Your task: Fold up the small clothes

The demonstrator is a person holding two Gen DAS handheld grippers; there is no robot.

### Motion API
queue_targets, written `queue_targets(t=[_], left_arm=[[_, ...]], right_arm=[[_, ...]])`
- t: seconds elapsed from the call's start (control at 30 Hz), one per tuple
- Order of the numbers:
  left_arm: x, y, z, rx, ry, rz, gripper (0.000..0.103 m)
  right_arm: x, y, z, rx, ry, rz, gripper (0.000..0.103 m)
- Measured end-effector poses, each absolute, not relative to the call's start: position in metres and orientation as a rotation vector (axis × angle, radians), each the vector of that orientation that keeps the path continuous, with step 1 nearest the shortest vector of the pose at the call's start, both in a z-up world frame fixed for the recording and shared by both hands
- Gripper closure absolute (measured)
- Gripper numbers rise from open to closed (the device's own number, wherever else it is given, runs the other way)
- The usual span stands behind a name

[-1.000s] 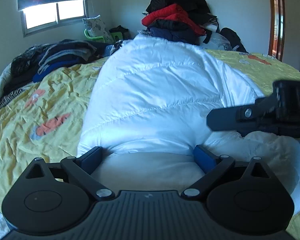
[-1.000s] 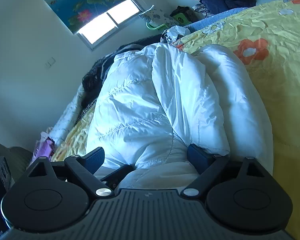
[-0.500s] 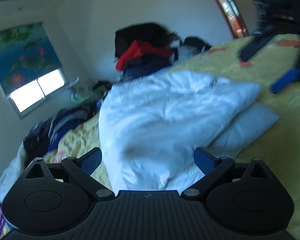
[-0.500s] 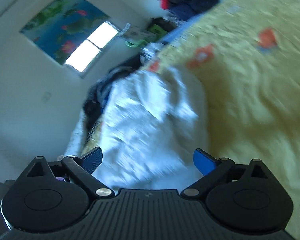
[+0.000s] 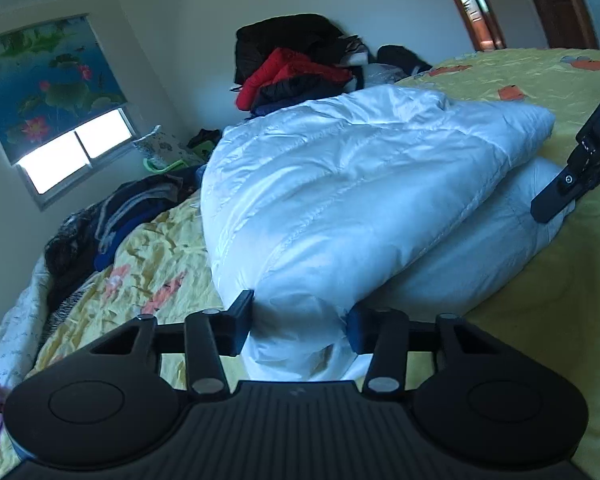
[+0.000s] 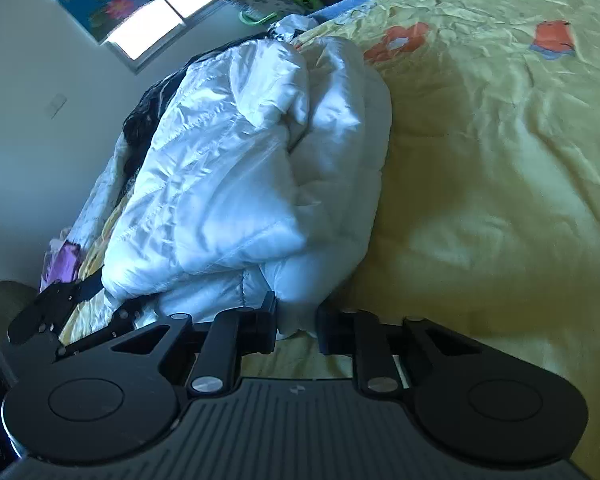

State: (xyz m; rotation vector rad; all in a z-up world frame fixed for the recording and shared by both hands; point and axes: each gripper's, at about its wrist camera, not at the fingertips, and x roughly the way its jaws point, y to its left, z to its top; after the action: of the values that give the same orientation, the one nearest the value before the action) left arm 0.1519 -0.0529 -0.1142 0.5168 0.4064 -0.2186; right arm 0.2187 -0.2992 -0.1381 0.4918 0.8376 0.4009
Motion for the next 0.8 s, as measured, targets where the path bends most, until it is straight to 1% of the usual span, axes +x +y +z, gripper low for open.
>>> queue_targets(t=[0.07, 0.13, 0.2, 0.23, 0.27, 0.33, 0.4, 0.43, 0.47, 0.6, 0.7, 0.73, 0.77, 0.8], left_arm=[[0.152, -0.049, -0.114, 0.54, 0.408, -0.227, 0.064], [0.151, -0.049, -0.116, 0.573, 0.409, -0.219, 0.065], [0.149, -0.053, -0.117, 0.587, 0.409, -0.206, 0.065], [0.147, -0.055, -0.116, 0.587, 0.409, -0.199, 0.064], [0.145, -0.056, -0.114, 0.582, 0.411, -0.192, 0.063], [0.145, -0.055, -0.111, 0.552, 0.417, -0.183, 0.062], [0.144, -0.057, -0.111, 0.544, 0.42, -0.175, 0.061], [0.145, -0.057, -0.111, 0.548, 0.418, -0.175, 0.061], [0.145, -0.058, -0.112, 0.555, 0.413, -0.175, 0.061], [0.146, -0.058, -0.112, 0.559, 0.416, -0.175, 0.06], [0.149, -0.056, -0.11, 0.528, 0.432, -0.173, 0.059], [0.151, -0.056, -0.109, 0.516, 0.44, -0.171, 0.057], [0.152, -0.055, -0.108, 0.504, 0.449, -0.167, 0.054], [0.154, -0.055, -0.106, 0.488, 0.46, -0.163, 0.052]], right_arm=[[0.22, -0.303, -0.14, 0.498, 0.843, 0.409, 0.085], [0.218, -0.303, -0.14, 0.486, 0.829, 0.424, 0.085], [0.219, -0.306, -0.141, 0.513, 0.831, 0.436, 0.081], [0.219, -0.311, -0.14, 0.555, 0.837, 0.438, 0.073], [0.219, -0.319, -0.138, 0.619, 0.837, 0.426, 0.062], [0.212, -0.342, -0.126, 0.735, 0.761, 0.398, 0.052], [0.207, -0.362, -0.112, 0.83, 0.667, 0.416, 0.048], [0.21, -0.369, -0.105, 0.872, 0.639, 0.44, 0.041], [0.216, -0.371, -0.1, 0.89, 0.635, 0.466, 0.03], [0.251, -0.357, -0.084, 0.823, 0.7, 0.546, 0.026], [0.275, -0.337, -0.095, 0.801, 0.804, 0.569, 0.027], [0.28, -0.329, -0.1, 0.79, 0.822, 0.598, 0.036], [0.282, -0.321, -0.102, 0.768, 0.832, 0.629, 0.076], [0.281, -0.312, -0.102, 0.735, 0.844, 0.658, 0.095]])
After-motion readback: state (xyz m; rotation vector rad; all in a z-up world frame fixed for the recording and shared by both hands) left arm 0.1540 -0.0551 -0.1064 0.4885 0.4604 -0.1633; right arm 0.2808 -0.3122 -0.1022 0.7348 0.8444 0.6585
